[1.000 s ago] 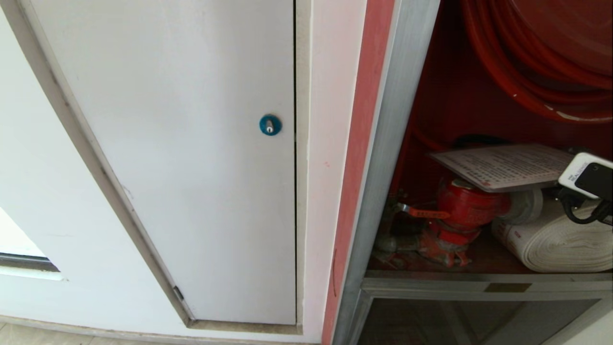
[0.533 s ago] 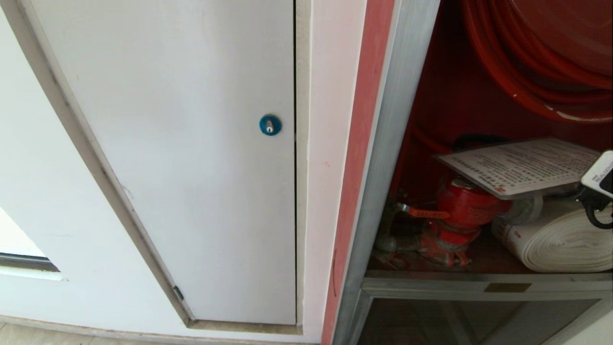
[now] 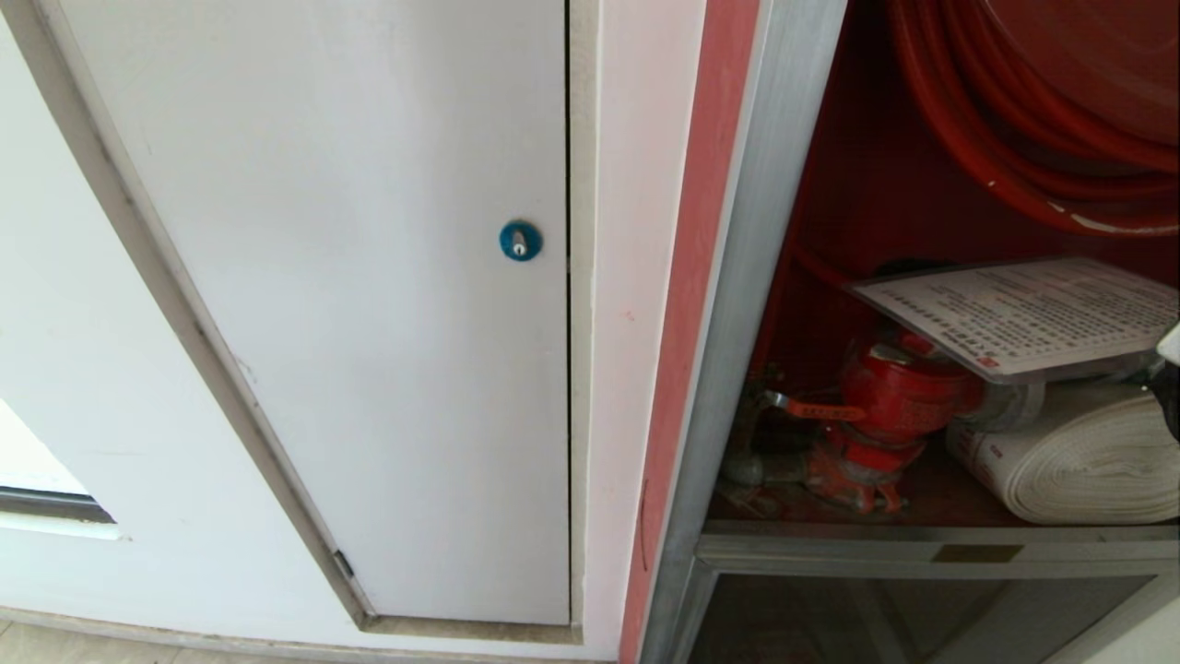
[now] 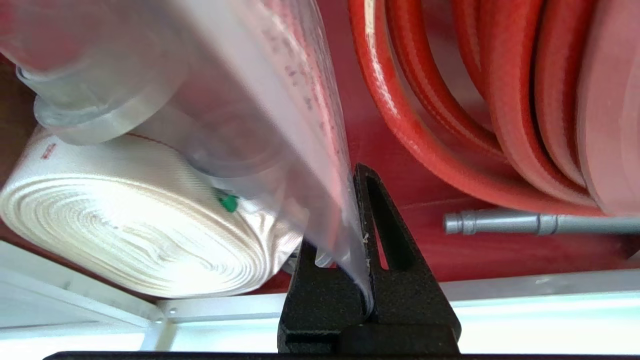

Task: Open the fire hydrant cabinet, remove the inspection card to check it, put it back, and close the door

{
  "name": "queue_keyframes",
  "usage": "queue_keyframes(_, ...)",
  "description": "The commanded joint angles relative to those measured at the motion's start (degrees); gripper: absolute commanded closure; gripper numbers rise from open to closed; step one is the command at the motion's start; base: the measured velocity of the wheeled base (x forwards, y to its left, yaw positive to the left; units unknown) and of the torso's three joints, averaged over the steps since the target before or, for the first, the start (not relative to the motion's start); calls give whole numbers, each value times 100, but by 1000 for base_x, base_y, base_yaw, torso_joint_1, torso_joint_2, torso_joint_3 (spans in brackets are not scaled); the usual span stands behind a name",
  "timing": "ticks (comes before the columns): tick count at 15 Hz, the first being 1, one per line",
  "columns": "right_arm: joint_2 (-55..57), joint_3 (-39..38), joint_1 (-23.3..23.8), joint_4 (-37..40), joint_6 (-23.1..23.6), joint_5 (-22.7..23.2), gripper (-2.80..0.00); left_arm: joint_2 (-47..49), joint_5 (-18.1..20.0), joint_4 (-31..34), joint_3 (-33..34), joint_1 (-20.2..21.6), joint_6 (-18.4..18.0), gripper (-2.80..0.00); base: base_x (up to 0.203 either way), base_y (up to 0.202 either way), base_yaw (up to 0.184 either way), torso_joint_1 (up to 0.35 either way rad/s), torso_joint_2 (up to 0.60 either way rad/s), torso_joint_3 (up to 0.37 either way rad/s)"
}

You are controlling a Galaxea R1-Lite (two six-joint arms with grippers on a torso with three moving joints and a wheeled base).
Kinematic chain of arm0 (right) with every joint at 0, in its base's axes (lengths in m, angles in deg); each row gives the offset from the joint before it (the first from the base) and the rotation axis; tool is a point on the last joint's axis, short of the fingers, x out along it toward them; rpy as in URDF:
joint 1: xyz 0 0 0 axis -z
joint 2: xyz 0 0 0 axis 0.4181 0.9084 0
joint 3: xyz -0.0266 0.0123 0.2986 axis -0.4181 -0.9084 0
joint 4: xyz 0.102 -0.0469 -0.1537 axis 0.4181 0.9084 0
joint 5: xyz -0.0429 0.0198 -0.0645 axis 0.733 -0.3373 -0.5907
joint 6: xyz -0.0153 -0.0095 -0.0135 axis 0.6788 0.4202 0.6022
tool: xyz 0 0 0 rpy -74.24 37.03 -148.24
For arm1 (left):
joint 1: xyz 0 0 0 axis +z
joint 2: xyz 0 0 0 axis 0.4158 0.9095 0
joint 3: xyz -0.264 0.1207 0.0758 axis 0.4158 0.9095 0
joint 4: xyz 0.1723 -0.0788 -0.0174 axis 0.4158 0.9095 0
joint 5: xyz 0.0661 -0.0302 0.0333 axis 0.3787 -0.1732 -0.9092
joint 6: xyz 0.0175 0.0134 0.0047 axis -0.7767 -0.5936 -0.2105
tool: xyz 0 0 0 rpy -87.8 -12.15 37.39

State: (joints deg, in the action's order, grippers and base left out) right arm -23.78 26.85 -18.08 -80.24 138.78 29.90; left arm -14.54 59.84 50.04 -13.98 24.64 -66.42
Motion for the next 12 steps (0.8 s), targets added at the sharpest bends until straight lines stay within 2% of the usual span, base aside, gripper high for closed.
queue_keyframes(1,-114,-8,-4,41,-56,-4,0,8,3,-6,114,1,1,0,0,0,0,0,0,0)
queue_keyframes(6,-687,27,-4,859,-509,-4,0,8,-3,-6,114,1,1,0,0,0,0,0,0,0)
queue_keyframes(12,-1088,86,-4,1310,-1117,-4,0,-1,-3,-6,114,1,1,0,0,0,0,0,0,0)
